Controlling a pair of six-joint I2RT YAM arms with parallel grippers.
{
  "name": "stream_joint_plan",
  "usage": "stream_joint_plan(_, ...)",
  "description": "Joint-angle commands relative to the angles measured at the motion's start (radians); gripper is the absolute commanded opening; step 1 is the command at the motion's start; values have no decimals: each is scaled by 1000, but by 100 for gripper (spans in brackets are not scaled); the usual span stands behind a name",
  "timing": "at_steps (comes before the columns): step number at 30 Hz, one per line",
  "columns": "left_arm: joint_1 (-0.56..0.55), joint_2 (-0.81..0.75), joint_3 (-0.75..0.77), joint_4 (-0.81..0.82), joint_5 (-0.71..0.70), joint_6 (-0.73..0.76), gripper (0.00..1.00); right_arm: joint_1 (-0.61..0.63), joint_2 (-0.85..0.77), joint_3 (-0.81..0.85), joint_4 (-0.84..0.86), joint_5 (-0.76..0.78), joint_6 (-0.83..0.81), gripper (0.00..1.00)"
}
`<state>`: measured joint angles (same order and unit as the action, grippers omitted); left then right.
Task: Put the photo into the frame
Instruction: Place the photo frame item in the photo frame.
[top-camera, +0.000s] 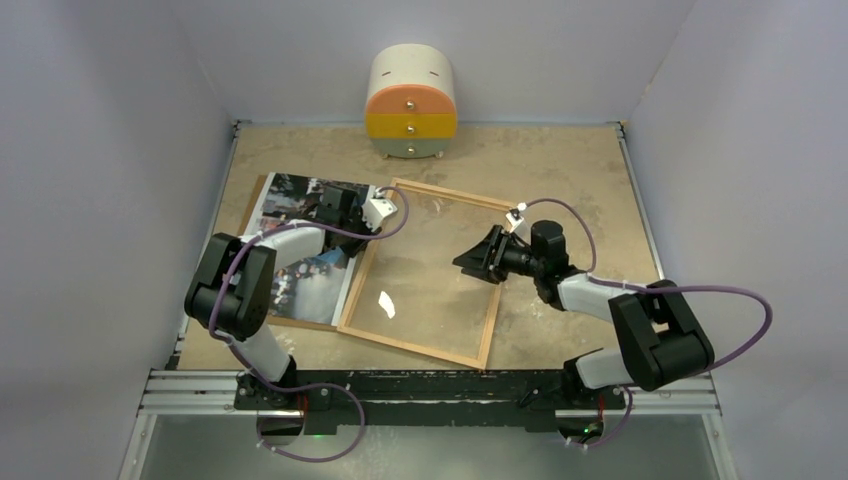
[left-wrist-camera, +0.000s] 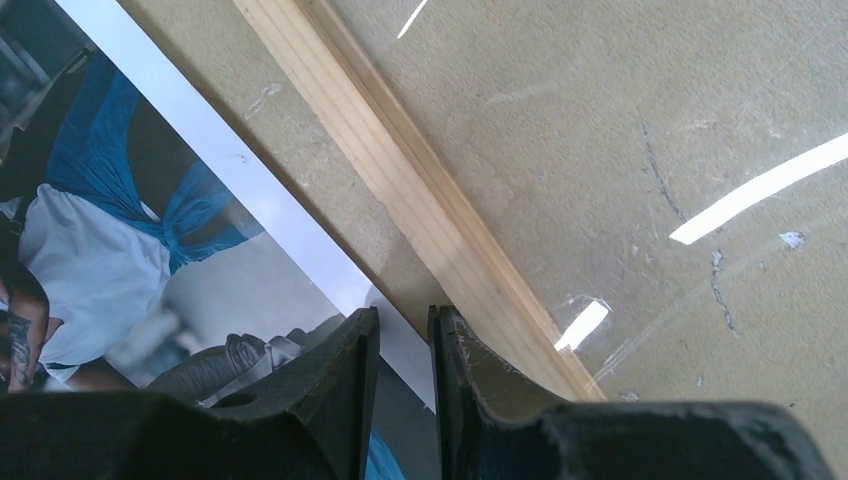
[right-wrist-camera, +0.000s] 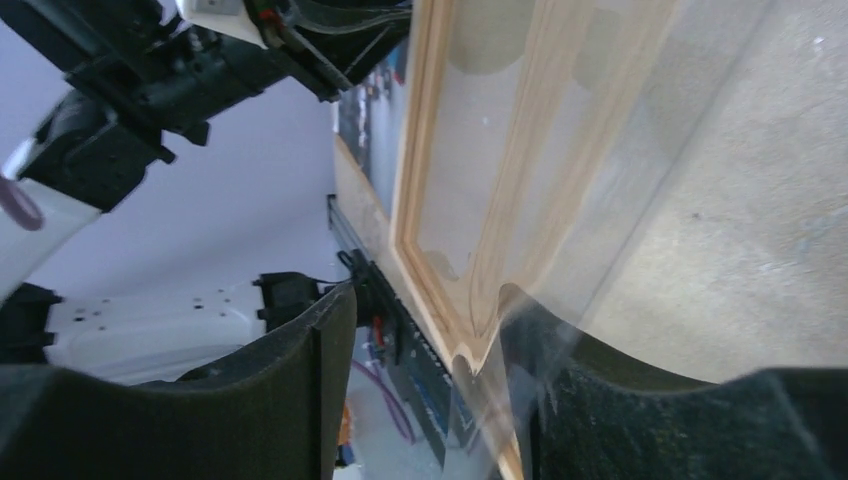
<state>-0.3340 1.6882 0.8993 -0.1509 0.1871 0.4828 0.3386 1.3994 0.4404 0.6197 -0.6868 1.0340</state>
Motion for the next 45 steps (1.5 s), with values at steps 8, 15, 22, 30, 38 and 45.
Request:
stream_joint_plan(8, 7, -28, -10, -164, 136, -6, 20, 10, -78, 38, 113, -53, 36, 0)
stream_joint_plan(15, 7, -36, -21, -171, 162, 21, 16, 19, -40, 44, 166, -85, 87, 12)
stream_joint_plan(22, 7, -50, -37, -181, 207, 30, 13, 25, -38, 51, 130, -86, 50, 11)
stream_joint_plan(30, 14, -50, -25, -185, 221, 17, 10, 28, -50, 58, 152, -111, 37, 5)
stream_joint_plan(38, 27, -44, -22, -195, 235, 17, 7, 30, -38, 29, 252, -121, 94, 3)
stream_joint_plan(45, 33, -37, -16, -200, 255, 11, 5, 53, 3, 51, 351, -109, 150, 4)
